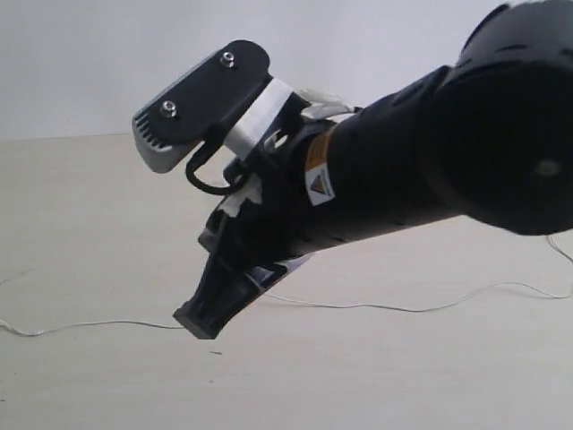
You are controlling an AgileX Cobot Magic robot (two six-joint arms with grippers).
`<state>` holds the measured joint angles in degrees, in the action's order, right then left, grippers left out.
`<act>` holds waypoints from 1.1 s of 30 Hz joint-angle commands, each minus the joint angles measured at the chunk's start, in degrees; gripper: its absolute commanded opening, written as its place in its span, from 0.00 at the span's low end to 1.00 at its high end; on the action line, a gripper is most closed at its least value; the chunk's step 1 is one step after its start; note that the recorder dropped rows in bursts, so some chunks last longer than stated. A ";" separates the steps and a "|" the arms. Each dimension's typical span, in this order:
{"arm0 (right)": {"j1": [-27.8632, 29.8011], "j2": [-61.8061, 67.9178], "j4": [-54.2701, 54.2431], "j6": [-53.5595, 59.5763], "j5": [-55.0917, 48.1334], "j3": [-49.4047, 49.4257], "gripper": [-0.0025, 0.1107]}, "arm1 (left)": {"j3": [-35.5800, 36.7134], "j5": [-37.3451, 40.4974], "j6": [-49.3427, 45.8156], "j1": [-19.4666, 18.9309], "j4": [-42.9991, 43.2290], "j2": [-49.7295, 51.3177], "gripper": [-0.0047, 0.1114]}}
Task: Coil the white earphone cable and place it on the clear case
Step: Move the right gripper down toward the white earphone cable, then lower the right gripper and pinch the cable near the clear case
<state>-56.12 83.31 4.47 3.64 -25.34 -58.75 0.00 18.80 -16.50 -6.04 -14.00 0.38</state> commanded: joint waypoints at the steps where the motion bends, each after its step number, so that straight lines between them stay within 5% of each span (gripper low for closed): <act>1: 1.50 6.97 -7.75 12.62 9.67 -0.63 0.27 | 0.00 -0.25 0.35 -0.17 -0.06 -0.38 0.04; 10: 1.62 22.71 -10.16 6.92 6.83 -11.30 0.39 | 0.00 -0.25 0.35 -0.17 -0.06 -0.38 0.04; 25: 10.61 31.48 -5.94 12.08 -4.36 -17.90 0.40 | 0.00 -0.25 0.35 -0.17 -0.06 -0.38 0.04; 33: 10.60 32.08 -7.22 20.68 -2.99 -17.90 0.56 | 0.00 -0.25 0.35 -0.17 -0.06 -0.38 0.04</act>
<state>-45.79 115.00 -2.68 22.53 -29.26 -76.07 0.00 18.80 -16.50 -6.04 -14.00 0.38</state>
